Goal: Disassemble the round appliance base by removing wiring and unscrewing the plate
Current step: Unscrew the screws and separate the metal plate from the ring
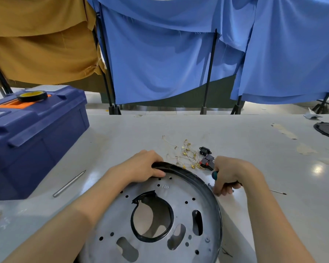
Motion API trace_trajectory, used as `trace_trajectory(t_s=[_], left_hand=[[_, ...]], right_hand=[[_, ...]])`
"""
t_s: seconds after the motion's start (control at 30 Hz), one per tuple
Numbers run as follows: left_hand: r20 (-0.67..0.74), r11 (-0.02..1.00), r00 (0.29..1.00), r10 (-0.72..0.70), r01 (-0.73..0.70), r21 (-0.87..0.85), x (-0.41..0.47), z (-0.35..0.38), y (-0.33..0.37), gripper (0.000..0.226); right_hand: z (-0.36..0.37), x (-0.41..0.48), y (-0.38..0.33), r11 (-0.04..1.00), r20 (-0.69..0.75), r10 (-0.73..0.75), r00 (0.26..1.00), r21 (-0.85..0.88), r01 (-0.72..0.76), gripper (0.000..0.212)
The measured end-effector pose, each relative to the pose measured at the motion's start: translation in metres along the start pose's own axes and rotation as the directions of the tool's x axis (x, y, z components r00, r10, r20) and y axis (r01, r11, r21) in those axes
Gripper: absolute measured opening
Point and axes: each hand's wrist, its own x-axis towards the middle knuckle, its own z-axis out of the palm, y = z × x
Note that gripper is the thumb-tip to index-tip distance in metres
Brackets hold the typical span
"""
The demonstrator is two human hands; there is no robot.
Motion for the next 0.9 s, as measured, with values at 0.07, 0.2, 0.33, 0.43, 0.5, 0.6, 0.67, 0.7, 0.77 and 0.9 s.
trace_trajectory(t_s=[0.07, 0.2, 0.33, 0.43, 0.5, 0.6, 0.67, 0.7, 0.77, 0.9], left_hand=[[-0.026, 1.0, 0.999, -0.024, 0.024, -0.008, 0.0, 0.0, -0.001, 0.028], [-0.047, 0.999, 0.998, -0.047, 0.047, 0.007, 0.001, 0.0, -0.001, 0.039], [-0.063, 0.996, 0.996, -0.063, 0.067, 0.059, 0.001, 0.0, 0.0, 0.04], [-0.067, 0.993, 0.994, -0.086, 0.091, 0.077, -0.003, -0.002, -0.003, 0.041], [-0.065, 0.989, 0.991, -0.115, 0.12, 0.086, -0.006, -0.005, -0.007, 0.04], [-0.026, 0.979, 0.986, -0.167, 0.169, 0.117, -0.01, -0.009, -0.011, 0.027], [0.018, 0.956, 0.976, -0.218, 0.21, 0.207, -0.012, -0.017, -0.012, 0.022], [0.039, 0.933, 0.967, -0.252, 0.232, 0.275, -0.013, -0.021, -0.012, 0.022], [0.063, 0.9, 0.952, -0.3, 0.26, 0.351, -0.015, -0.027, -0.011, 0.032], [-0.033, 0.982, 0.994, -0.105, 0.109, 0.154, -0.013, -0.017, -0.002, 0.04]], right_hand=[[-0.002, 0.001, 0.001, 1.0, -0.022, 0.01, 1.0, -0.007, -0.011, 0.032], [-0.01, -0.003, 0.003, 0.996, -0.116, -0.045, 0.992, 0.068, 0.053, 0.031], [-0.015, -0.013, -0.007, 0.947, -0.121, -0.196, 0.973, 0.233, 0.22, 0.046], [-0.015, -0.018, -0.016, 0.924, -0.006, -0.291, 0.957, 0.258, 0.283, 0.055], [-0.013, -0.018, -0.019, 0.93, 0.049, -0.312, 0.949, 0.222, 0.294, 0.047], [-0.007, -0.009, -0.026, 0.923, -0.084, -0.319, 0.944, 0.2, 0.329, 0.032], [-0.001, -0.001, -0.032, 0.895, -0.238, -0.372, 0.897, 0.165, 0.415, 0.03], [0.003, 0.003, -0.036, 0.874, -0.315, -0.405, 0.858, 0.141, 0.464, 0.03], [0.011, 0.012, -0.043, 0.845, -0.457, -0.431, 0.778, 0.1, 0.526, 0.031], [0.018, 0.019, -0.052, 0.818, -0.588, -0.435, 0.683, 0.06, 0.572, 0.035]])
